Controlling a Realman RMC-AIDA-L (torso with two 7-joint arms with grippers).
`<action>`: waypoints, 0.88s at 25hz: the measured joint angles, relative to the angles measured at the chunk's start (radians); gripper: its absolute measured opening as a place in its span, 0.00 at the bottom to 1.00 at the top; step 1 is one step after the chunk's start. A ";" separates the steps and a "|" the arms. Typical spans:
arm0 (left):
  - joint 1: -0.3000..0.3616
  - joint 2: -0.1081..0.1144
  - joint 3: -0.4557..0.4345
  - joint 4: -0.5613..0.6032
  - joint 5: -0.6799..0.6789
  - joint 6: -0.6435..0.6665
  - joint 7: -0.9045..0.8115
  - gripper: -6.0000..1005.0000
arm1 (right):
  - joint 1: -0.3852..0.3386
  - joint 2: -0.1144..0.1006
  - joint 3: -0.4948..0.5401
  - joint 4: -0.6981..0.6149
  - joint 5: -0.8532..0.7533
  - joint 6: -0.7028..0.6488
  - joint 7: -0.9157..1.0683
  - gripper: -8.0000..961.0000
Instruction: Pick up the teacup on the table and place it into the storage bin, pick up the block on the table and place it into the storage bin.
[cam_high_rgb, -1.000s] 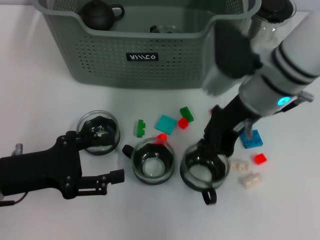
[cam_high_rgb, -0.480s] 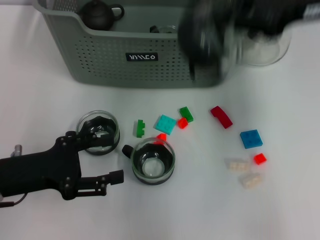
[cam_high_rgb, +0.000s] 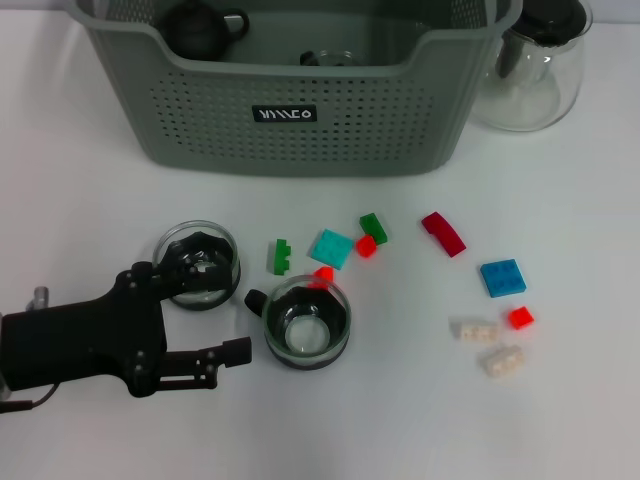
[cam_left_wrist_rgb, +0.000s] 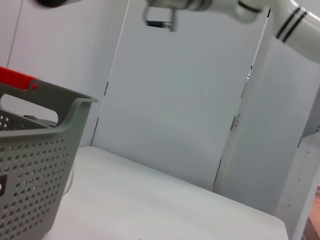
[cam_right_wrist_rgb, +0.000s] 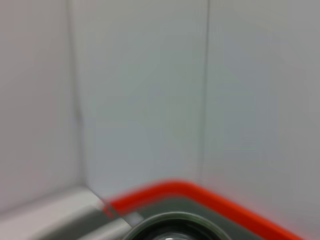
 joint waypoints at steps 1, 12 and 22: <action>0.001 0.000 0.000 -0.003 0.000 -0.003 0.000 0.83 | 0.042 0.000 -0.033 0.031 -0.078 0.039 0.059 0.13; -0.004 -0.009 0.008 -0.010 0.000 -0.024 -0.001 0.82 | 0.481 -0.001 -0.096 0.612 -0.643 0.219 0.460 0.15; -0.002 -0.011 0.008 -0.011 0.000 -0.024 -0.001 0.82 | 0.521 0.002 -0.110 0.827 -0.672 0.342 0.461 0.18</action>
